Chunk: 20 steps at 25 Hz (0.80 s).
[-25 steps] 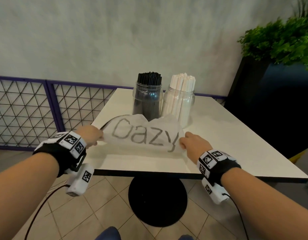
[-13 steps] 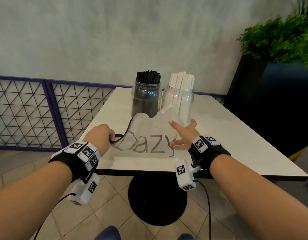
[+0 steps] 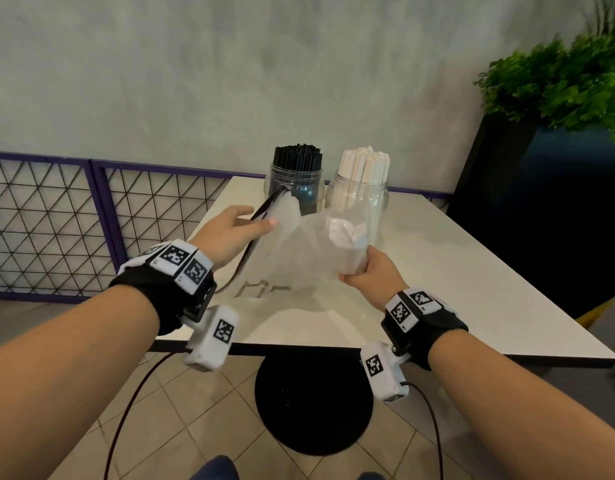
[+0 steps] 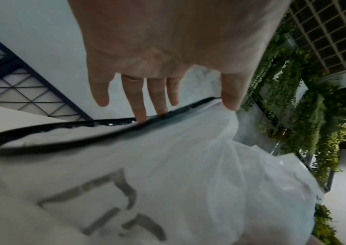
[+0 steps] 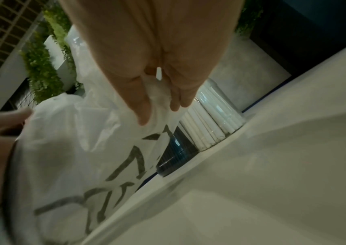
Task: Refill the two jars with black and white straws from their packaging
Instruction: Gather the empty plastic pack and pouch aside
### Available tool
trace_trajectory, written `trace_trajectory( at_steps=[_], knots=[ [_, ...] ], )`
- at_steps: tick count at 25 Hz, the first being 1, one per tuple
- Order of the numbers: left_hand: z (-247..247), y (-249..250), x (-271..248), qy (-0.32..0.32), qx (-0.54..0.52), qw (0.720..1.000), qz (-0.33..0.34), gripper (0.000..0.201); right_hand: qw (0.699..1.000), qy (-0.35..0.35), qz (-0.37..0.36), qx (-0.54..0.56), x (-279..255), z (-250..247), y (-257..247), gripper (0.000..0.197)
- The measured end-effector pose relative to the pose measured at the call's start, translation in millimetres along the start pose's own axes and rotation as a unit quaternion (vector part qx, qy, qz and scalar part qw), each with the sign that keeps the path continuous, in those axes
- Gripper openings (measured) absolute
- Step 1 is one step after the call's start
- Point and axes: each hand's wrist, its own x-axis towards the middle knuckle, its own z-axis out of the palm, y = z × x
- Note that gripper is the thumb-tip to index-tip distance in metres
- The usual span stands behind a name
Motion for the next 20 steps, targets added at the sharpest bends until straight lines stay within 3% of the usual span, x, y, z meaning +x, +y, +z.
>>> trace_trajectory(
  at_steps=[2, 4, 7, 10, 12, 14, 15, 17, 18, 20],
  knots=[
    [6, 5, 4, 0.035, -0.002, 0.998, 0.045, 0.026, 0.998, -0.054, -0.006, 0.011, -3, -1, 3, 0.069],
    [11, 6, 4, 0.028, 0.021, 0.997, 0.066, 0.006, 0.994, -0.096, 0.010, 0.060, -8, -1, -1, 0.076],
    [8, 5, 1, 0.054, 0.036, 0.996, 0.057, 0.007, 0.992, -0.027, 0.042, 0.116, -5, -7, 7, 0.039],
    [-12, 0, -2, 0.186, 0.032, 0.982, -0.004, 0.010, 0.988, 0.089, 0.101, 0.075, -1, -22, 21, 0.037],
    [-20, -5, -3, 0.207, 0.041, 0.977, -0.031, 0.010, 0.990, 0.087, 0.113, 0.015, -5, -28, 22, 0.037],
    [-16, -9, -4, 0.216, 0.063, 0.974, -0.032, 0.006, 0.992, 0.091, 0.081, -0.029, -9, -27, 18, 0.019],
    [-12, -11, -5, 0.231, 0.076, 0.970, -0.020, 0.020, 0.993, 0.102, 0.059, -0.029, -11, -25, 13, 0.014],
    [-5, -12, -9, 0.257, 0.133, 0.956, 0.040, 0.044, 0.994, 0.096, 0.011, -0.056, -16, -20, 7, 0.055],
    [-2, -14, -11, 0.241, 0.187, 0.949, 0.077, 0.046, 0.993, 0.072, -0.005, -0.098, -17, -19, 5, 0.065],
    [7, -17, -11, 0.124, 0.286, 0.942, 0.122, 0.035, 0.976, -0.008, -0.018, -0.218, -19, -16, 1, 0.064]
  ],
)
